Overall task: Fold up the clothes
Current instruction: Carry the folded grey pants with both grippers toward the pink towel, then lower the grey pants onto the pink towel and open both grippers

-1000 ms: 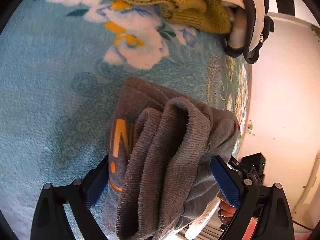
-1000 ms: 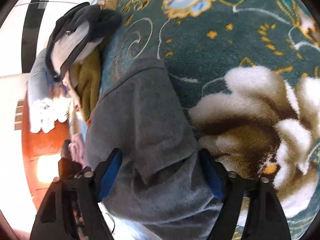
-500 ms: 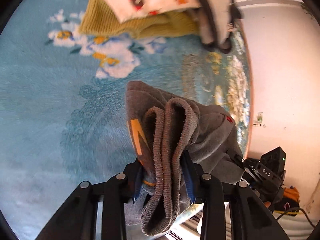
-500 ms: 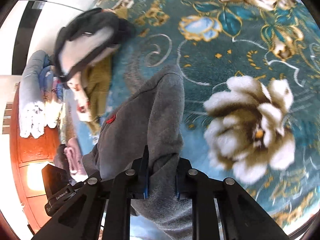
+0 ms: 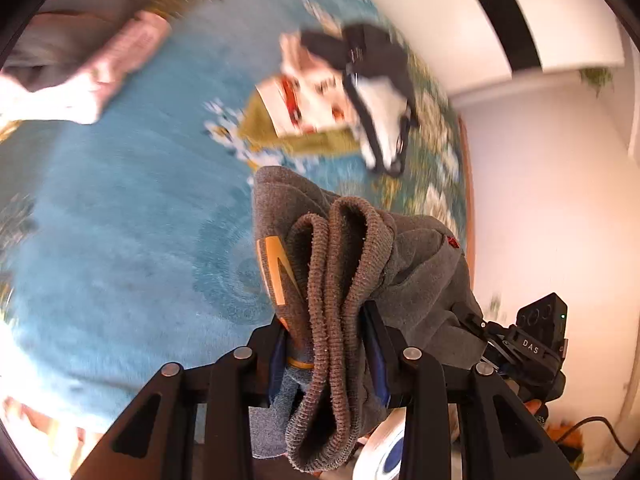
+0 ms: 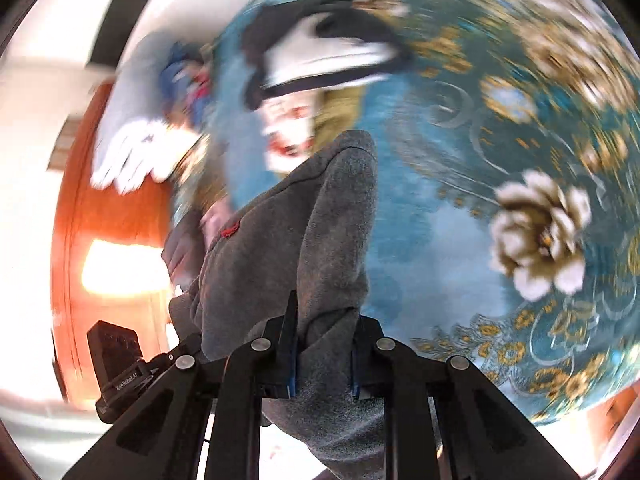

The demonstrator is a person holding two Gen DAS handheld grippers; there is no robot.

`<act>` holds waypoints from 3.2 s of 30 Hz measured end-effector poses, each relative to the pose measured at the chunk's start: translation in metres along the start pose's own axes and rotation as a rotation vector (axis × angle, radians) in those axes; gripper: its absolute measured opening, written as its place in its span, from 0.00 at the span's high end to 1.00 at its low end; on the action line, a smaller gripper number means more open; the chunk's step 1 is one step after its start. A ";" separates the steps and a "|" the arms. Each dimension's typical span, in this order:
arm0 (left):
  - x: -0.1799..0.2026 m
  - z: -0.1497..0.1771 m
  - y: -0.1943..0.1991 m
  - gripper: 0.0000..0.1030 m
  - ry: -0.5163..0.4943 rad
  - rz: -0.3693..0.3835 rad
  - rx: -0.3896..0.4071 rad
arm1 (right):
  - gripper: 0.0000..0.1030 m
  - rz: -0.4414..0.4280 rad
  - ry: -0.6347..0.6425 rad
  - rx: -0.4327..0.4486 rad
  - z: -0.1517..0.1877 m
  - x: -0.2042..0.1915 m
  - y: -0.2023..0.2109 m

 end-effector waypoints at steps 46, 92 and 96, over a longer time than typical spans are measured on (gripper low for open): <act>-0.287 -0.233 0.227 0.65 0.099 -0.006 0.068 | 0.81 0.074 0.180 -0.173 0.037 -0.348 -0.273; -0.368 -0.331 0.154 0.47 -0.118 -0.204 0.066 | 0.56 0.341 0.546 -0.178 0.036 -0.374 -0.446; -0.379 -0.330 0.144 0.47 -0.104 -0.212 0.042 | 0.56 0.373 0.509 -0.220 0.038 -0.363 -0.461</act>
Point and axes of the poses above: each gripper's, at about its wrist camera, not at the fingertips, and y roughly against the way its jaws point, x to its right, z to its underside, the point moved 9 cm from there along -y, roughly the way its jaws point
